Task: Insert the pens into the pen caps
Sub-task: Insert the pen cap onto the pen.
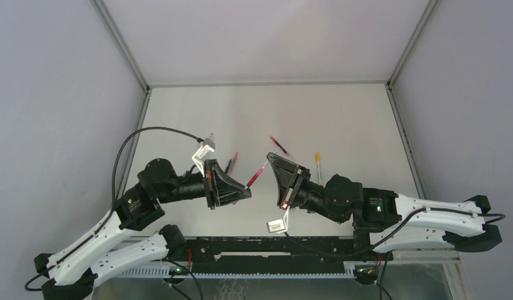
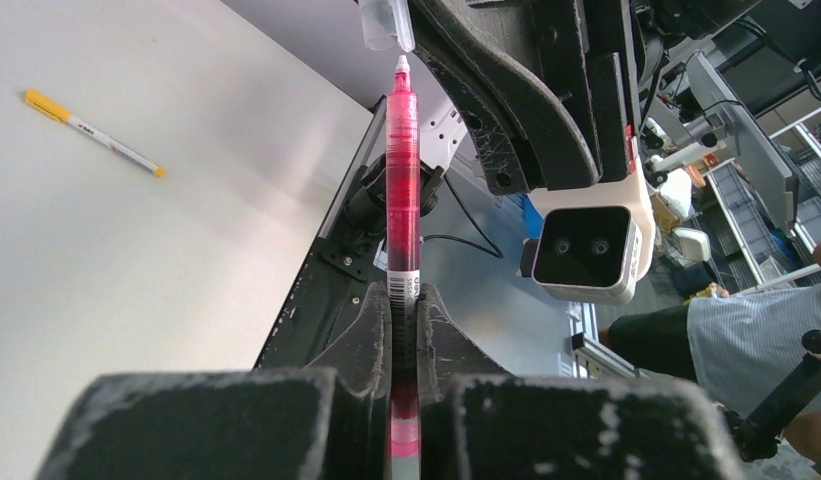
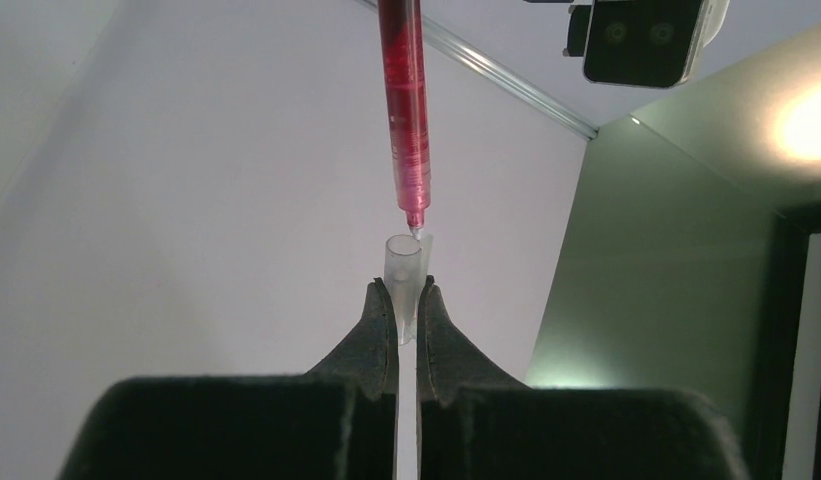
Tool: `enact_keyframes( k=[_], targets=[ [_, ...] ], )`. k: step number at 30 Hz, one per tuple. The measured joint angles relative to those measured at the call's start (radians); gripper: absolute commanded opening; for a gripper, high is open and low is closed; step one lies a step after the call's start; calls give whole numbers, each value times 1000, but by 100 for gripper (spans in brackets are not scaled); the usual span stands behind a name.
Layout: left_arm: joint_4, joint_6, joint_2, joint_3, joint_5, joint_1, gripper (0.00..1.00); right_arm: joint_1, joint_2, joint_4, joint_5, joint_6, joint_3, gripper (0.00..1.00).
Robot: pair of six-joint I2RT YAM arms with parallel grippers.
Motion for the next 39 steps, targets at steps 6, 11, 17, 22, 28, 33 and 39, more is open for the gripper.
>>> enact_keyframes(
  k=[6,11,17,22,28,33,39],
  targets=[
    [0,0,0,0,0,0,0,8,8,-3,0,0,14,0],
    [0,0,0,0,0,0,0,11,8,-3,0,0,15,0],
    [0,0,-1,0,0,0,0,19,9,-7,1,0,15,0],
    [0,0,-1,0,0,0,0,29,15,-8,4,0,15,0],
    [0,0,-1,0,-4,0,0,31,28,-8,4,0,15,0],
    [-3,-3,-1,0,-19,0,0,32,40,-8,16,0,16,0],
    [18,-47,-5,-23,-45,0,0,35,60,-8,58,-2,18,0]
  ],
)
